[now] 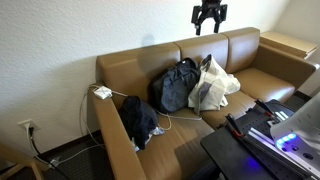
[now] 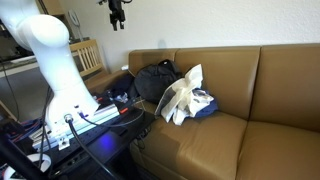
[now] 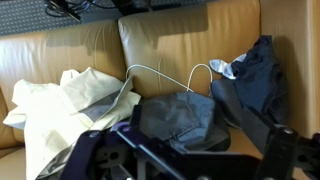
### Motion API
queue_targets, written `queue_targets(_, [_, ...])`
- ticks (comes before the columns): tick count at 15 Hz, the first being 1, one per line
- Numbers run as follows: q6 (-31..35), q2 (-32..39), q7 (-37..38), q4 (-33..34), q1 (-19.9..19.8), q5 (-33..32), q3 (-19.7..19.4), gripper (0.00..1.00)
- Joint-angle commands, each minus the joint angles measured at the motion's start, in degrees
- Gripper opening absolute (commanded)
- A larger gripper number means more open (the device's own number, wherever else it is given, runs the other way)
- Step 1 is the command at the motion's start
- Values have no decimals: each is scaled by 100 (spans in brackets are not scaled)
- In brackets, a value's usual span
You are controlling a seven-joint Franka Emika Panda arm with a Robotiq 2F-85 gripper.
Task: Place the black clothing on top of the clothing on the right
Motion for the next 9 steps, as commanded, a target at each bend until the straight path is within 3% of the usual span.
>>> queue_targets(1, [1308,742,499,-299,331,-52,197,100])
queue_targets(4, [1901,1225,988,-267,742,-419,320,100])
queue_targets(9, [1870,1257,983,-256,926,-277,242,100])
